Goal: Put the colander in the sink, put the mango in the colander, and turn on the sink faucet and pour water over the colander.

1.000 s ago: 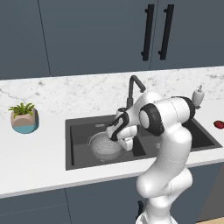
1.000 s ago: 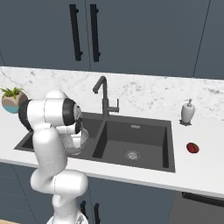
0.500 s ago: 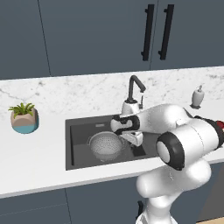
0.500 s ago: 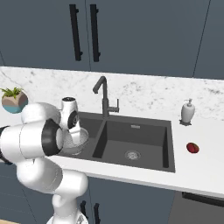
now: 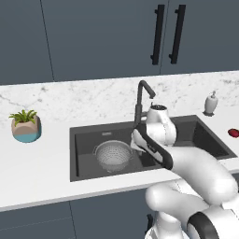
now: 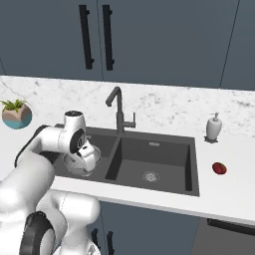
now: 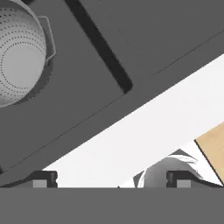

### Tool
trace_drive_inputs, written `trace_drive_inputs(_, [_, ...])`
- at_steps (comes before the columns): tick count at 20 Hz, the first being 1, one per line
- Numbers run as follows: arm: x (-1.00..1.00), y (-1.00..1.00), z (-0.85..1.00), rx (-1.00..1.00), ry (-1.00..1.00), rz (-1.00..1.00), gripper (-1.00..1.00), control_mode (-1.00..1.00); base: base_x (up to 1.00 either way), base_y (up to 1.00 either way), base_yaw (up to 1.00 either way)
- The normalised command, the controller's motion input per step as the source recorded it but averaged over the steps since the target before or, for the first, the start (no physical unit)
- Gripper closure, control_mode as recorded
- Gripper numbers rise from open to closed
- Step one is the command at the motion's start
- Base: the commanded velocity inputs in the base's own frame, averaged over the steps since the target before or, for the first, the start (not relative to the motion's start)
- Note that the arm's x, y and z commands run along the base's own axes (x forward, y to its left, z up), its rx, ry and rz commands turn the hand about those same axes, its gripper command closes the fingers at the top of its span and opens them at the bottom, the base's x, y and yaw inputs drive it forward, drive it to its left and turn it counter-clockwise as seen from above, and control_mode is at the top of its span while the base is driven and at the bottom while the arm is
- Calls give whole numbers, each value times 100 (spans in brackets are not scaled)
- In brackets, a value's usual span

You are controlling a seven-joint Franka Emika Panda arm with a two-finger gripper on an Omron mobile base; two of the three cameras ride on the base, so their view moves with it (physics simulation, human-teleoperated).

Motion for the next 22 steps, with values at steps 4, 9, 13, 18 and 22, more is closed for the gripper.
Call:
trace_drive_inputs(4, [-84, -60, 38, 0, -1, 22, -100, -100, 0, 0, 0])
trace_drive_inputs(9, [-55, -77, 28, -8, -3, 31, -100, -100, 0, 0, 0])
trace_drive_inputs(13, [-27, -86, 25, -12, -13, 39, -100, -100, 0, 0, 0])
trace_drive_inputs(18, [-3, -87, 24, -8, -15, 37, -100, -100, 0, 0, 0])
trace_drive_inputs(22, [25, -92, 23, -2, -1, 19, -100, -100, 0, 0, 0])
